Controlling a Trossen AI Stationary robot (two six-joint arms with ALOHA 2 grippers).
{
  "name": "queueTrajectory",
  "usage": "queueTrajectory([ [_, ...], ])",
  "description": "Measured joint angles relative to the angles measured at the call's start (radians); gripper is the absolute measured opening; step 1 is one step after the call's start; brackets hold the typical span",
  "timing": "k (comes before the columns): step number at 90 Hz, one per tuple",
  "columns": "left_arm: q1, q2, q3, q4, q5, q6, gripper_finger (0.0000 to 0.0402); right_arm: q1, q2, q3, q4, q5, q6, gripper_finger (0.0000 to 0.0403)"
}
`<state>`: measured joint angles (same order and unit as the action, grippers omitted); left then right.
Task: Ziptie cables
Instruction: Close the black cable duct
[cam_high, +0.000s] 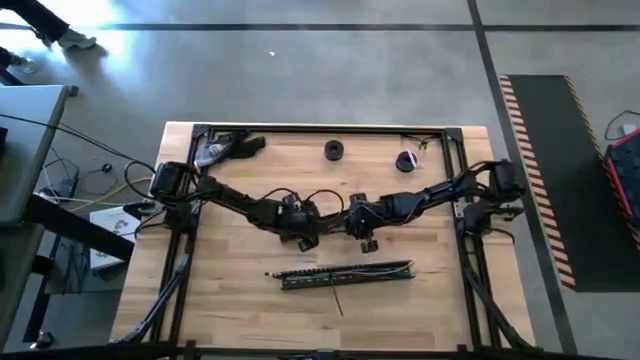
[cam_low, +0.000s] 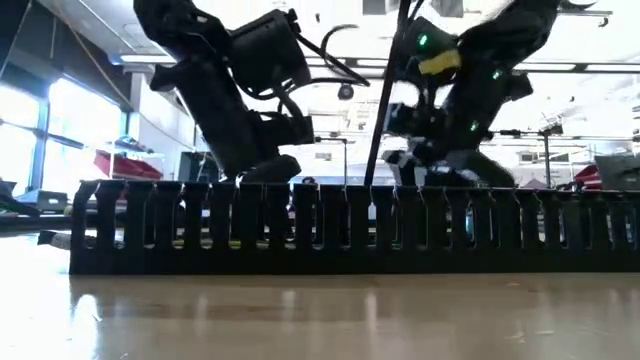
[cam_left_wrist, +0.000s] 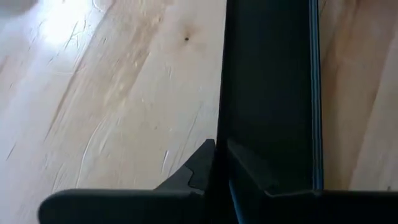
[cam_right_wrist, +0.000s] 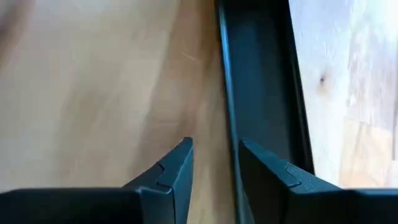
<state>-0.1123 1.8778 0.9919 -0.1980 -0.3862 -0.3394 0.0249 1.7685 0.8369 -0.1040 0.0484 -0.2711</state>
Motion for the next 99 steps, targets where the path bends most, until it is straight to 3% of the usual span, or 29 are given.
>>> queueTrajectory([
  [18,0.000,0.000,-0.001,0.004,-0.011,0.035,0.0023,-0.064,0.069,0.007,0.034,-0.070,0.000,0.0079],
  [31,-0.008,-0.016,-0.002,0.003,-0.095,0.092,0.0023,-0.081,0.075,0.006,0.037,-0.115,-0.001,0.0015],
  [40,-0.025,-0.070,-0.002,0.016,-0.136,0.156,0.0024,-0.084,0.068,0.005,0.035,-0.133,0.029,0.0006],
  [66,-0.080,-0.146,-0.001,0.022,0.015,0.279,0.0030,-0.128,-0.055,-0.005,-0.039,-0.230,0.133,0.0000],
  [79,-0.095,-0.101,-0.001,0.044,0.008,0.303,0.0067,-0.146,-0.076,-0.004,-0.078,-0.293,0.141,0.0000],
  [99,-0.095,-0.022,-0.001,0.102,-0.111,0.311,0.0161,-0.144,-0.086,-0.003,-0.093,-0.307,0.140,0.0000],
])
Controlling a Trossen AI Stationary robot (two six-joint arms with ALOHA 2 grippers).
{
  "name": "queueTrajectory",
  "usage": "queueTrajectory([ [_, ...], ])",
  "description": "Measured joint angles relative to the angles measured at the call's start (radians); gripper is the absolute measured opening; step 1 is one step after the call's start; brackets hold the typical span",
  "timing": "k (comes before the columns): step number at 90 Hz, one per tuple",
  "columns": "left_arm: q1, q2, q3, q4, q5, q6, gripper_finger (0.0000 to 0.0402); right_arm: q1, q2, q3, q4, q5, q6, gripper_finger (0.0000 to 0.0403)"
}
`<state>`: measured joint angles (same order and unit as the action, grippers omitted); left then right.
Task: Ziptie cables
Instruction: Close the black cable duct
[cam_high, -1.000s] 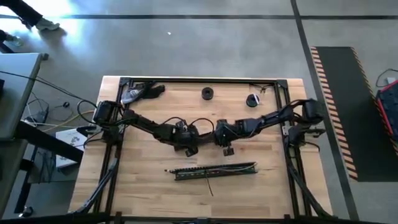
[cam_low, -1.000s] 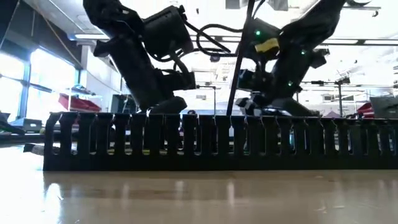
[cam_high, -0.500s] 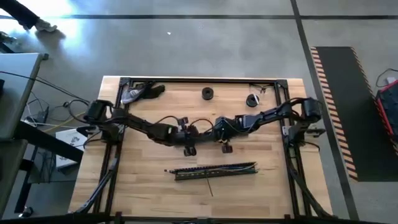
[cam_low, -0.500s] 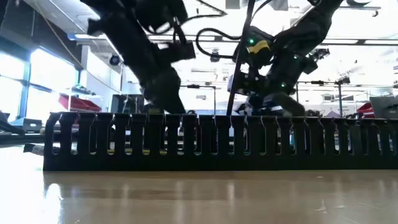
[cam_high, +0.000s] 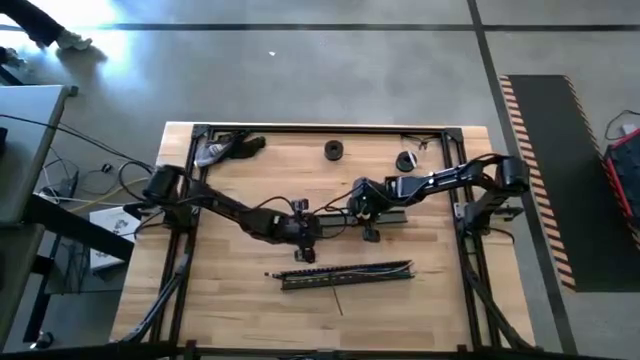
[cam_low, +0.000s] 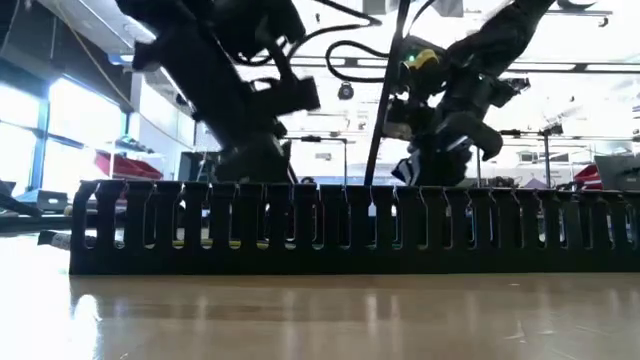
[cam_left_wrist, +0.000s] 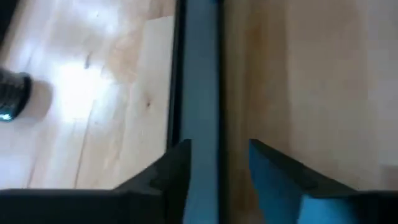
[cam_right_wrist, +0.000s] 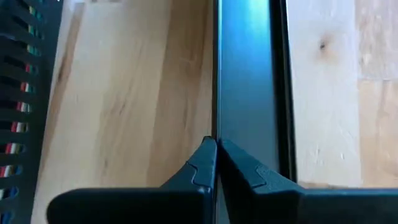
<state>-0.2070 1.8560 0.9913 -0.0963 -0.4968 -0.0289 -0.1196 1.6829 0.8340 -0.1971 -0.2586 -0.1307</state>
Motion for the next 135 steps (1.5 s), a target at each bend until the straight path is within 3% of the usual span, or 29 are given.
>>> queueTrajectory([
  [12,0.000,0.037,0.000,-0.004,-0.022,-0.008,0.0199,0.001,0.000,0.000,-0.003,-0.003,0.000,0.0000],
  [25,0.000,0.062,0.003,-0.002,-0.022,-0.012,0.0195,0.001,0.000,0.001,-0.002,-0.003,0.000,0.0000],
  [35,-0.001,0.061,0.003,-0.005,-0.008,-0.013,0.0145,0.002,-0.001,0.001,-0.003,-0.003,-0.005,0.0000],
  [49,0.000,0.030,0.002,-0.021,0.010,-0.023,0.0026,0.003,-0.017,0.001,-0.004,-0.002,-0.028,0.0000],
  [59,0.002,0.005,0.011,-0.054,0.043,-0.039,0.0016,0.011,-0.067,0.002,-0.005,0.040,-0.038,0.0000],
  [69,0.011,-0.031,0.044,-0.138,0.148,-0.059,0.0009,0.025,-0.155,0.003,-0.021,0.100,-0.069,0.0002],
  [77,0.036,-0.067,0.068,-0.170,0.307,-0.101,0.0006,0.042,-0.232,0.003,-0.052,0.124,-0.121,0.0018],
  [94,0.143,-0.089,0.074,-0.167,0.678,-0.281,0.0005,0.093,-0.331,0.003,-0.092,0.170,-0.202,0.0104],
  [116,0.273,-0.006,0.070,-0.128,0.839,-0.345,0.0007,0.131,-0.286,0.003,-0.103,0.180,-0.143,0.0228],
  [135,0.344,0.027,0.071,-0.105,0.962,-0.344,0.0009,0.141,-0.231,0.003,-0.122,0.180,-0.064,0.0263],
])
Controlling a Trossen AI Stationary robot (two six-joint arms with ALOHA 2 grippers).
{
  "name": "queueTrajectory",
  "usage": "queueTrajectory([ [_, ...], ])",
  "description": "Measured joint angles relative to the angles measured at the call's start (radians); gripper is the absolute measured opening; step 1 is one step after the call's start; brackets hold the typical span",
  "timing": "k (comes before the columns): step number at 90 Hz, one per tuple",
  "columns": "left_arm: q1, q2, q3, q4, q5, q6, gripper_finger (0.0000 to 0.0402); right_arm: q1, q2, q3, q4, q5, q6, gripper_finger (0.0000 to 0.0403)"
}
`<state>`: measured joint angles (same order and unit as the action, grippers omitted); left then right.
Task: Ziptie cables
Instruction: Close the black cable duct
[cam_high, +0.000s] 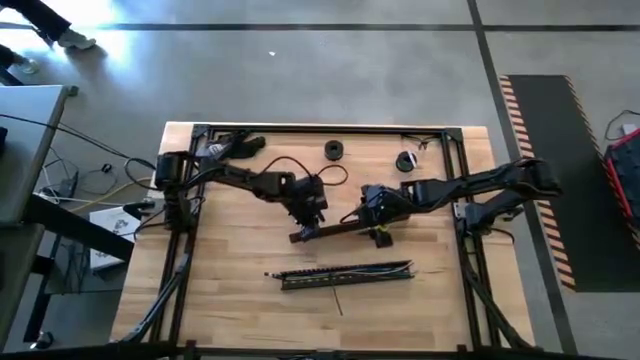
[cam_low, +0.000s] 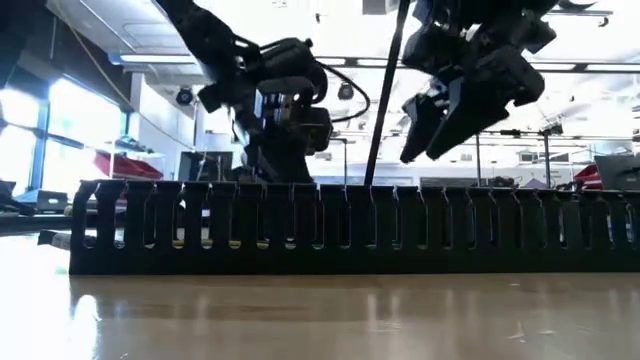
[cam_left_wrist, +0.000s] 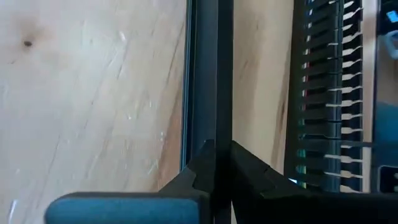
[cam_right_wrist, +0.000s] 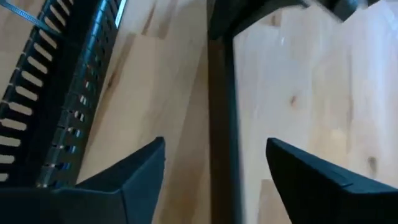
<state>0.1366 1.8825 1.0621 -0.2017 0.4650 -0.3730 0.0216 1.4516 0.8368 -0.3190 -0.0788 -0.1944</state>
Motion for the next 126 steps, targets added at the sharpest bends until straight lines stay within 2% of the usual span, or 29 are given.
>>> queueTrajectory([
  [8,0.018,-0.001,-0.001,0.005,0.038,0.000,0.0009,0.008,0.004,0.000,-0.001,0.007,-0.014,0.0263],
  [19,0.039,0.000,-0.003,0.008,0.077,-0.011,0.0009,0.046,0.048,0.001,0.011,0.112,-0.121,0.0263],
  [29,0.058,0.000,-0.003,0.002,0.090,-0.018,0.0010,0.072,0.126,0.001,0.066,0.160,-0.183,0.0263],
  [42,0.077,0.004,-0.004,-0.006,0.124,-0.031,0.0010,0.096,0.236,0.002,0.160,0.384,-0.182,0.0263],
  [48,0.083,0.004,-0.004,-0.009,0.125,-0.042,0.0010,0.101,0.277,0.002,0.190,0.443,-0.196,0.0263],
  [67,0.082,0.004,-0.004,-0.019,0.130,-0.044,0.0010,0.092,0.310,0.002,0.212,0.432,-0.182,0.0263],
  [94,0.075,0.006,-0.003,-0.025,0.203,-0.033,0.0010,0.115,0.153,-0.002,0.177,0.443,-0.215,0.0264],
  [102,0.067,0.006,-0.003,-0.022,0.214,-0.037,0.0010,0.111,0.127,-0.002,0.182,0.399,-0.192,0.0264],
  [116,0.039,0.006,-0.003,-0.020,0.204,-0.033,0.0010,0.026,0.136,-0.001,0.173,0.124,-0.090,0.0260],
  [126,0.018,0.006,-0.003,-0.012,0.185,-0.033,0.0010,-0.048,0.151,-0.001,0.160,-0.024,-0.023,0.0235],
])
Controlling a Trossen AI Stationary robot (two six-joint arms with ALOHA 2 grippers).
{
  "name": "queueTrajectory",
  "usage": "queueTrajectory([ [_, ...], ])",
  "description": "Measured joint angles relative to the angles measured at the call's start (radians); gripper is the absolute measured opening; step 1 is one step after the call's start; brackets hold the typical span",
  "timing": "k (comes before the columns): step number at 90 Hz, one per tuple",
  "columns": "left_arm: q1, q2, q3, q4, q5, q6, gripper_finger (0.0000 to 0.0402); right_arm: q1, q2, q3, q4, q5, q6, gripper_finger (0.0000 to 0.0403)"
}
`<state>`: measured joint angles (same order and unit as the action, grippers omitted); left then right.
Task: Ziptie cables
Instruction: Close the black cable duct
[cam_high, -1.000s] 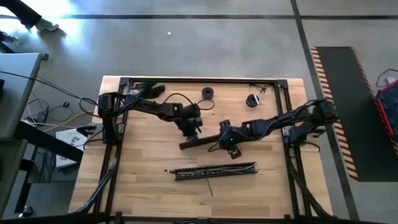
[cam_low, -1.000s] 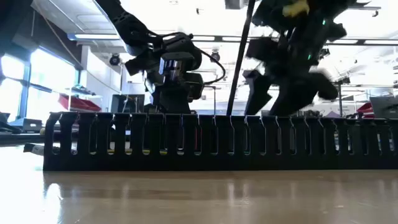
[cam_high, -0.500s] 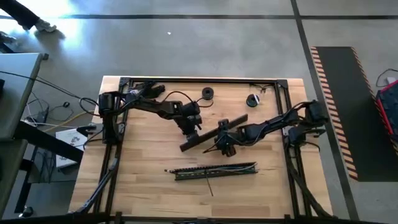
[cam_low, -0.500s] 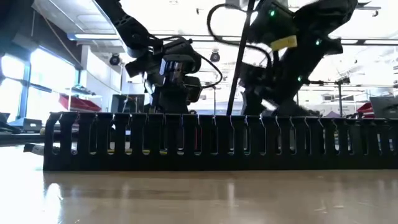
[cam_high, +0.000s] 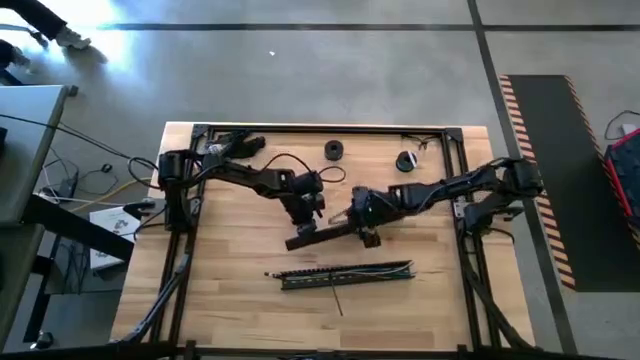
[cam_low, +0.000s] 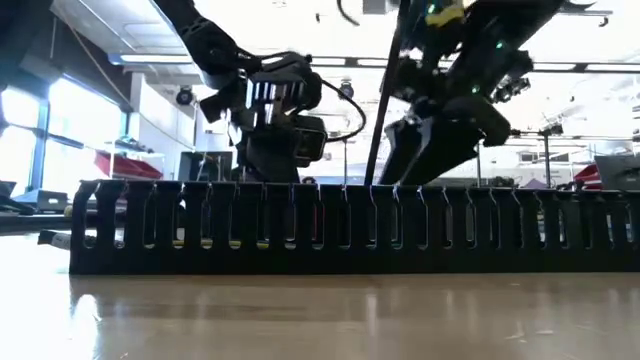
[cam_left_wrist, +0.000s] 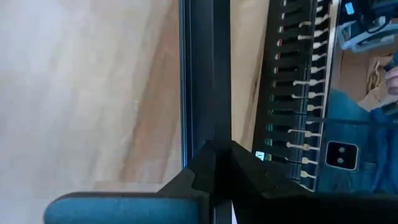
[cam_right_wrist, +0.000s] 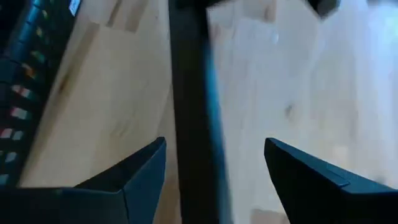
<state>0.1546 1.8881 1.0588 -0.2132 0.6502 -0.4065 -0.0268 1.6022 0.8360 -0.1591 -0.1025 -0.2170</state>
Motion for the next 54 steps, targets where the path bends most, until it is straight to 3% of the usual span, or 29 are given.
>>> queueTrajectory([
  [16,-0.021,0.000,0.000,0.002,-0.055,0.000,0.0015,-0.080,0.039,0.000,-0.065,-0.166,0.018,0.0158],
  [32,-0.021,0.000,0.001,0.008,-0.079,0.003,0.0018,-0.092,0.075,0.000,-0.120,-0.190,0.009,0.0080],
  [43,-0.018,-0.017,0.002,0.002,-0.111,0.094,0.0033,-0.095,0.075,0.000,-0.145,-0.209,0.008,0.0017],
  [54,0.007,-0.072,0.002,-0.015,-0.154,0.132,0.0072,-0.119,0.075,0.000,-0.159,-0.278,0.033,0.0008],
])
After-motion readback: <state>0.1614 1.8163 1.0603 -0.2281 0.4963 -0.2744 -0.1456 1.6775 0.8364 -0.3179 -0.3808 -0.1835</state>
